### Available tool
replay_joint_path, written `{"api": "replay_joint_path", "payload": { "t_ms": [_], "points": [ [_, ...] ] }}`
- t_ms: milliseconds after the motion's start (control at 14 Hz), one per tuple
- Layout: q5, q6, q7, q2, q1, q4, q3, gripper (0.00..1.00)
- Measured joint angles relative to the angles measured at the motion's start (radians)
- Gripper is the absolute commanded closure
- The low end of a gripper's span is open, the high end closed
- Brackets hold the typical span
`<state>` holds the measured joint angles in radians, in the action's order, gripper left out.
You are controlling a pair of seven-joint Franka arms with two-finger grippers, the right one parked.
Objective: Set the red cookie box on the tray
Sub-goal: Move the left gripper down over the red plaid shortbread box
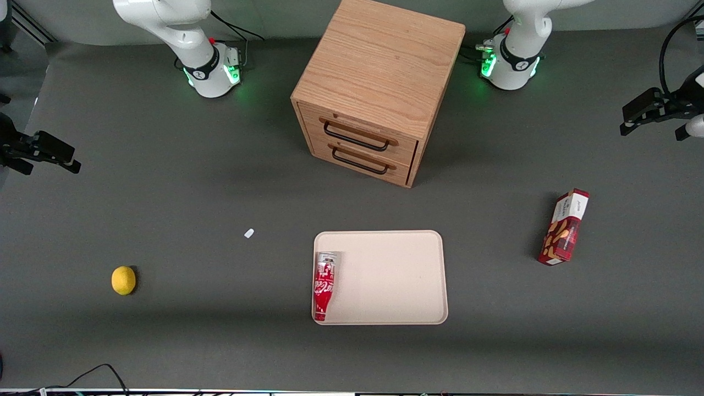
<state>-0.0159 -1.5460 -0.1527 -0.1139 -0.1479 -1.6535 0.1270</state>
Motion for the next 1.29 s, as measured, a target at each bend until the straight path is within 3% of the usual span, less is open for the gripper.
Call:
{"api": "replay_joint_path", "payload": {
  "t_ms": [643, 1286],
  "points": [
    [0.03, -0.08, -0.003, 0.057, -0.002, -0.055, -0.001, 0.0],
    [0.11, -0.607, -0.184, 0.222, -0.015, -0.373, -0.035, 0.0]
  ]
}}
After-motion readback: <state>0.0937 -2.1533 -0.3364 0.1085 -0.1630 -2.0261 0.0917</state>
